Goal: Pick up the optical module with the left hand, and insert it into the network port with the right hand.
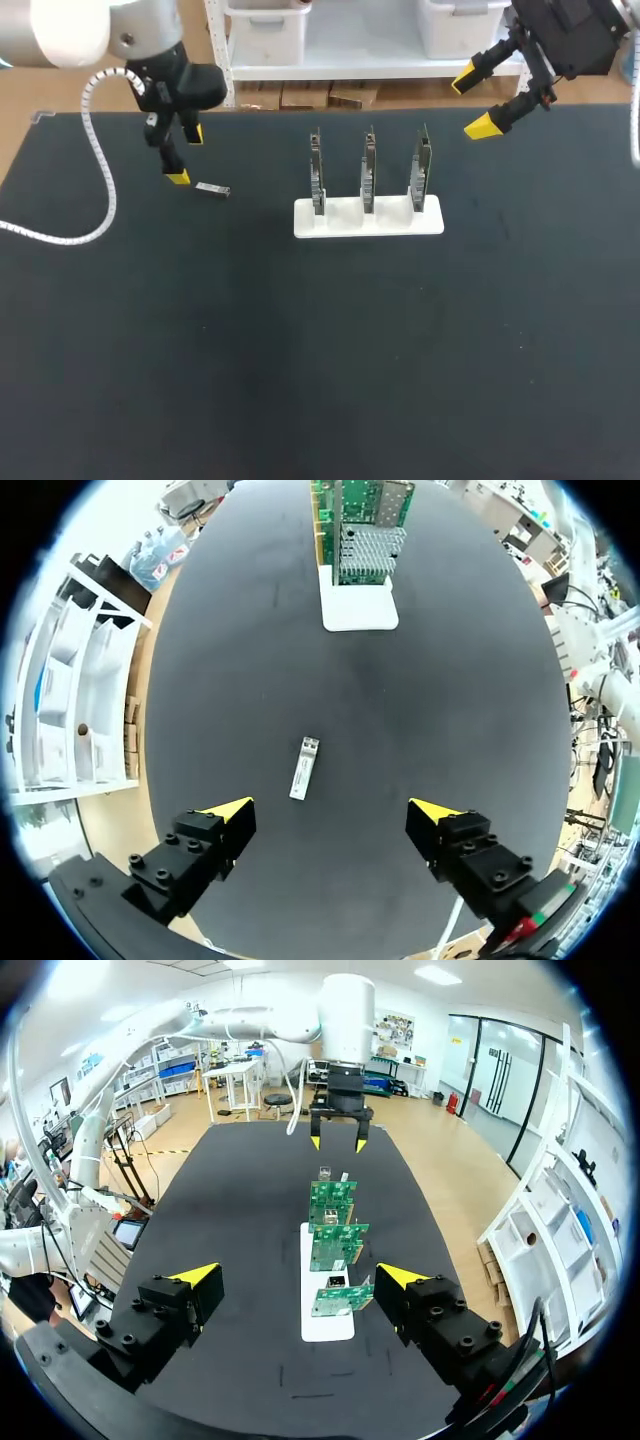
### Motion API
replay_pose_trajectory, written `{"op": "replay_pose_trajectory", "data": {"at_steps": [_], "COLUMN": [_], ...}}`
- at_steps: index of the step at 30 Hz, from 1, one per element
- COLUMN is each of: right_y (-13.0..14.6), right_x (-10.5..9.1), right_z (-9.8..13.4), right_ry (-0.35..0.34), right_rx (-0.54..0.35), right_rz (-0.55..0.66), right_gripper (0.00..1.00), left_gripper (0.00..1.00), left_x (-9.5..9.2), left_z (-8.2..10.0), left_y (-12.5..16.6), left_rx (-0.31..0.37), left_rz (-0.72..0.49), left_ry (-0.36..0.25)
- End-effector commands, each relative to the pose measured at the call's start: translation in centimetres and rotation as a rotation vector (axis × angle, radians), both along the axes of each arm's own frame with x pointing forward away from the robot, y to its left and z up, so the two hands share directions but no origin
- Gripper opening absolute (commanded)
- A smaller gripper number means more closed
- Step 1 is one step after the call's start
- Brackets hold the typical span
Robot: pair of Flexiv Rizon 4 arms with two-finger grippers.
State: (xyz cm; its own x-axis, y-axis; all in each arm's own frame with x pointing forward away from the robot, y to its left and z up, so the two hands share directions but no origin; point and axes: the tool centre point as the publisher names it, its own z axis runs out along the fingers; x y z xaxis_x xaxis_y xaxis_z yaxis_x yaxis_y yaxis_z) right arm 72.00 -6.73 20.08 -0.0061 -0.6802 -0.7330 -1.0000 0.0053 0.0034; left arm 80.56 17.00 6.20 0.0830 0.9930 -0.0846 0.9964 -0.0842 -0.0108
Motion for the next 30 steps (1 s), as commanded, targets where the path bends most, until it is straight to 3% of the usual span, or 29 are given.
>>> {"op": "replay_pose_trajectory", "data": {"at_steps": [1, 11, 14, 18, 22, 30], "right_y": [0.0, 0.0, 0.0, 0.0, 0.0, 0.0], "right_x": [-0.1, -0.1, -0.1, -0.1, -0.1, -0.1], "right_z": [0.0, 0.0, 0.0, 0.0, 0.0, 0.0], "right_ry": [-0.001, -0.001, -0.001, -0.001, -0.001, -0.001], "right_rx": [-0.001, -0.001, -0.001, -0.001, -0.001, -0.001], "right_rz": [-0.003, -0.003, -0.003, -0.003, -0.003, -0.003], "right_gripper": [1.00, 1.00, 1.00, 1.00, 1.00, 1.00], "left_gripper": [1.00, 1.00, 1.00, 1.00, 1.00, 1.00], "left_x": [0.4, 0.4, 0.5, 1.0, 1.7, 2.4], "left_z": [0.1, 0.1, -0.2, -1.4, -2.0, -2.6], "left_y": [-0.1, -0.1, -0.6, -0.6, -0.4, 0.0], "left_rx": [0.004, 0.004, 0.032, 0.080, 0.130, 0.070], "left_rz": [-0.002, -0.002, -0.070, -0.129, -0.121, -0.092], "left_ry": [0.010, 0.010, -0.002, 0.029, 0.018, -0.006]}}
